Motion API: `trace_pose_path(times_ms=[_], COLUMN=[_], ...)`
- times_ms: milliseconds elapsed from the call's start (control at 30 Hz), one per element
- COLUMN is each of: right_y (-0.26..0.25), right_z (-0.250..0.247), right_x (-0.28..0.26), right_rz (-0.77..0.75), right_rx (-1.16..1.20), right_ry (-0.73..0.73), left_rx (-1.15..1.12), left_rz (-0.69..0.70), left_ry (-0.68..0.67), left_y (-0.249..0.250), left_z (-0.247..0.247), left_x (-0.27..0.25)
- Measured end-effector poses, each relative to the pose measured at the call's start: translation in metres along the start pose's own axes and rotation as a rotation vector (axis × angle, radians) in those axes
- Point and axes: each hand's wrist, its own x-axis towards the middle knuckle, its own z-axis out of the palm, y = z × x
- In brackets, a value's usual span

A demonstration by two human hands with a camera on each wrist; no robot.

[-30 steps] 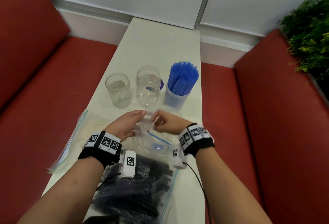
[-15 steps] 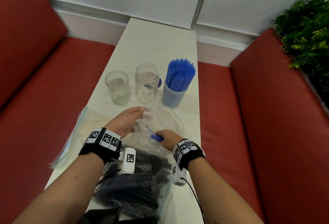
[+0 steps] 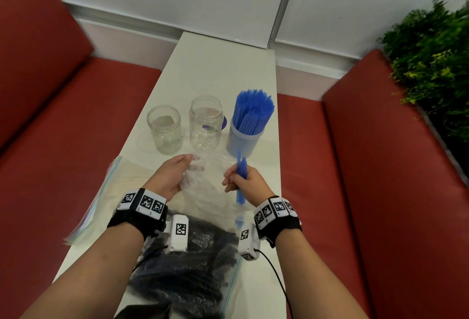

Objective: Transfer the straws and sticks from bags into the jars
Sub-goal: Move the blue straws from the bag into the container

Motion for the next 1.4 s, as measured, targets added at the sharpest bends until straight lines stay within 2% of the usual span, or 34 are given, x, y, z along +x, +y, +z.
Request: trace_pose_path(times_ms=[100, 167, 233, 367, 467, 733, 867, 1000, 1233, 1400], right_y=[-0.012, -0.03, -0.058, -0.121, -0.148, -0.136, -0.151, -0.159, -0.113, -0.137], right_z=[-0.007, -0.014, -0.026, -0.061, -0.079, -0.075, -0.081, -0.081, -0.062, -0.071], right_x=[0.006, 0.013, 0.022, 0.045, 0.064, 0.105, 0.114, 0.121, 0.121, 0.118], right_rz=[-0.008, -0.02, -0.07, -0.271, -0.382, -0.359, -0.417, -0.464, -0.324, -0.505], right_rx=[-0.014, -0.005, 0.077, 0.264, 0.305, 0.165, 0.18, 0.161, -0.018, -0.061], right_ry=[-0.072, -0.057, 0.037, 0.239, 0.342, 0.484, 0.543, 0.518, 0.376, 0.468], left_rx=[0.007, 0.001, 0.002, -0.004, 0.01, 0.002, -0.005, -0.004, 0.028, 0.02], left_rz=[-0.036, -0.061, -0.081, -0.078, -0.071, -0.094, -0.107, -0.099, -0.098, -0.103], left_ry=[-0.009, -0.028, -0.045, -0.051, -0.035, -0.04, -0.037, -0.028, -0.032, -0.038], left_y=[-0.002, -0.003, -0.004, -0.002, 0.0, 0.001, 0.0, 0.001, 0.0, 0.002], left_z=[0.0, 0.001, 0.002, 0.003, 0.001, 0.0, -0.002, -0.001, -0.001, -0.002], left_x=[0.0, 0.0, 0.0, 0.003, 0.007, 0.016, 0.021, 0.025, 0.028, 0.026])
